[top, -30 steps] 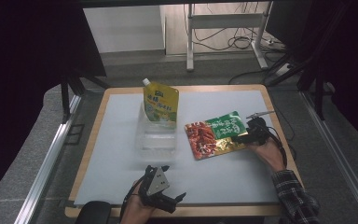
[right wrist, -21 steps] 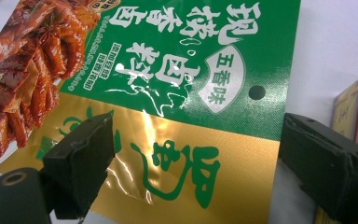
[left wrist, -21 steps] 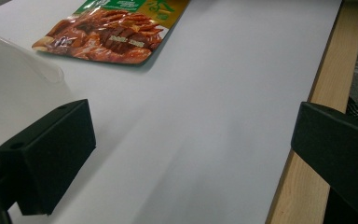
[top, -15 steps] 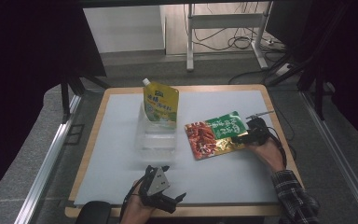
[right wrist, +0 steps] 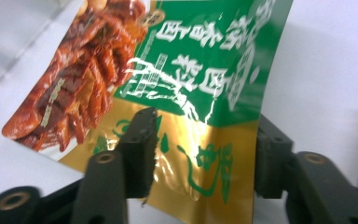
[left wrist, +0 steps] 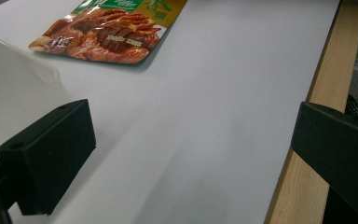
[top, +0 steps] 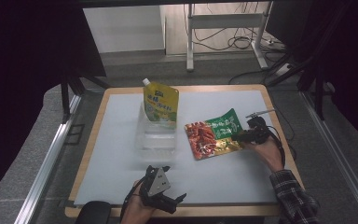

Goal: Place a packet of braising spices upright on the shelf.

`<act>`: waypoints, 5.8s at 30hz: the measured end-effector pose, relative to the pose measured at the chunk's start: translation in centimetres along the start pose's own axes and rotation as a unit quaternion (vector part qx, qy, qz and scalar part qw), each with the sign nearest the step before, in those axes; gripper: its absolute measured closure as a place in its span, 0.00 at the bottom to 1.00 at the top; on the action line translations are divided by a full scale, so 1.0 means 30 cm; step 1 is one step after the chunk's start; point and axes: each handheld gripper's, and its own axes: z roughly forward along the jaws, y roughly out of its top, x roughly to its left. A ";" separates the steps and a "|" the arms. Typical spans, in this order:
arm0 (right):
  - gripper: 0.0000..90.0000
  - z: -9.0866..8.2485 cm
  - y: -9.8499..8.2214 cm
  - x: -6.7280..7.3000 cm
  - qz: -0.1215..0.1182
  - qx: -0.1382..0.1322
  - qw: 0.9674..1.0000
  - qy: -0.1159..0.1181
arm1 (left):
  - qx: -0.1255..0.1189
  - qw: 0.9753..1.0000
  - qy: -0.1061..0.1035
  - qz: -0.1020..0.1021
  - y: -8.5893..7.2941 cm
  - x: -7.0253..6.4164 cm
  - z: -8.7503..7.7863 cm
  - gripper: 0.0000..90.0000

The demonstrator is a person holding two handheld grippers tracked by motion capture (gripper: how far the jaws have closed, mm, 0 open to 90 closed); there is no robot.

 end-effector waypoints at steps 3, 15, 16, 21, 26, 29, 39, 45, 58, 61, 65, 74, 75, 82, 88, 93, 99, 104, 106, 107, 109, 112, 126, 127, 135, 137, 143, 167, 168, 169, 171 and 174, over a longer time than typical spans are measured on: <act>0.65 0.027 -0.004 0.006 -0.013 0.018 1.000 -0.014 | 0.001 1.000 0.000 0.002 0.000 -0.001 0.001 0.00; 0.98 0.014 0.006 0.006 -0.009 -0.006 0.999 -0.030 | 0.004 1.000 0.002 0.006 0.000 -0.002 0.003 0.00; 0.98 0.014 0.007 0.011 -0.013 -0.005 0.999 -0.033 | 0.004 1.000 0.002 0.005 0.000 -0.002 0.003 0.00; 0.99 0.002 0.014 0.023 -0.023 -0.011 0.999 -0.037 | 0.004 1.000 0.003 0.005 0.000 -0.001 0.002 0.00; 0.99 -0.024 0.024 0.029 -0.022 -0.026 0.999 -0.027 | 0.004 1.000 0.005 0.004 0.000 0.000 0.001 0.00; 0.99 -0.033 0.031 0.037 -0.034 -0.031 0.999 -0.030 | 0.004 1.000 0.006 0.004 0.000 0.001 0.000 0.00; 0.99 -0.062 0.054 0.058 -0.045 -0.050 0.997 -0.025 | 0.003 1.000 0.007 0.003 0.001 0.003 -0.002 0.00; 0.99 -0.074 0.068 0.067 -0.048 -0.058 0.997 -0.022 | 0.001 1.000 0.008 0.000 0.000 0.005 -0.002 0.00; 0.99 -0.117 0.135 0.111 -0.064 -0.080 0.995 -0.006 | 0.001 1.000 0.008 -0.004 -0.001 0.011 -0.003 0.00; 0.99 -0.126 0.159 0.130 -0.073 -0.080 0.994 -0.008 | 0.000 1.000 0.008 -0.004 -0.001 0.012 -0.004 0.00; 0.99 -0.136 0.181 0.158 -0.084 -0.085 0.993 -0.011 | 0.001 1.000 0.008 -0.003 -0.001 0.014 -0.007 0.00; 0.99 -0.154 0.232 0.216 -0.101 -0.088 0.991 -0.004 | -0.003 1.000 0.006 -0.004 0.000 0.015 -0.009 0.00; 0.99 -0.156 0.239 0.225 -0.105 -0.087 0.991 -0.005 | -0.004 1.000 0.006 -0.005 0.000 0.015 -0.009 0.00; 0.99 -0.172 0.290 0.289 -0.126 -0.090 0.988 0.007 | -0.007 1.000 0.006 -0.006 0.000 0.015 -0.011 0.00; 0.99 -0.188 0.329 0.334 -0.144 -0.087 0.986 0.006 | -0.010 1.000 0.009 -0.006 0.001 0.017 -0.016 0.00; 0.99 -0.202 0.352 0.365 -0.159 -0.087 0.984 0.003 | -0.018 1.000 0.009 -0.012 0.002 0.019 -0.020 0.00; 0.99 -0.214 0.375 0.389 -0.174 -0.088 0.981 -0.004 | -0.018 1.000 0.010 -0.012 0.003 0.019 -0.021 0.00; 0.99 -0.230 0.384 0.401 -0.177 -0.089 0.980 -0.012 | -0.020 1.000 0.010 -0.012 0.003 0.020 -0.023 0.00; 0.99 -0.240 0.387 0.401 -0.179 -0.092 0.979 -0.013 | -0.021 1.000 0.011 -0.013 0.004 0.020 -0.024 0.00; 0.99 -0.246 0.388 0.402 -0.180 -0.095 0.979 -0.011 | -0.021 1.000 0.011 -0.013 0.004 0.019 -0.024 0.00; 0.99 -0.259 0.390 0.403 -0.180 -0.097 0.979 -0.007 | -0.021 1.000 0.011 -0.012 0.004 0.018 -0.023 0.00; 0.99 -0.279 0.393 0.410 -0.184 -0.099 0.978 0.000 | -0.020 1.000 0.010 -0.012 0.004 0.016 -0.022 0.00; 0.99 -0.355 0.407 0.469 -0.205 -0.104 0.973 0.031 | -0.020 1.000 0.006 -0.011 0.004 0.009 -0.014 0.00; 0.99 -0.358 0.410 0.471 -0.206 -0.105 0.972 0.033 | -0.020 1.000 0.006 -0.011 0.004 0.009 -0.014 0.00; 0.99 -0.357 0.435 0.497 -0.215 -0.113 0.968 0.065 | -0.018 1.000 0.006 -0.008 0.005 0.010 -0.017 0.00; 0.99 -0.347 0.442 0.505 -0.216 -0.114 0.967 0.077 | -0.018 1.000 0.005 -0.008 0.005 0.011 -0.017 0.00; 0.99 -0.319 0.466 0.530 -0.221 -0.115 0.964 0.092 | -0.018 1.000 0.006 -0.009 0.005 0.011 -0.018 0.00; 0.99 -0.166 0.591 0.608 -0.231 -0.124 0.956 0.134 | -0.018 1.000 0.001 -0.010 0.005 0.015 -0.021 0.00; 0.99 -0.158 0.595 0.612 -0.232 -0.124 0.955 0.135 | -0.018 1.000 0.001 -0.009 0.005 0.015 -0.021 0.00; 0.99 -0.153 0.598 0.615 -0.232 -0.124 0.955 0.136 | -0.018 1.000 0.001 -0.009 0.005 0.015 -0.021 0.00; 0.99 -0.139 0.605 0.626 -0.230 -0.122 0.955 0.140 | -0.021 1.000 0.001 -0.013 0.005 0.014 -0.020 0.00; 0.99 -0.123 0.617 0.640 -0.235 -0.125 0.953 0.143 | -0.021 1.000 0.002 -0.012 0.005 0.014 -0.021 0.00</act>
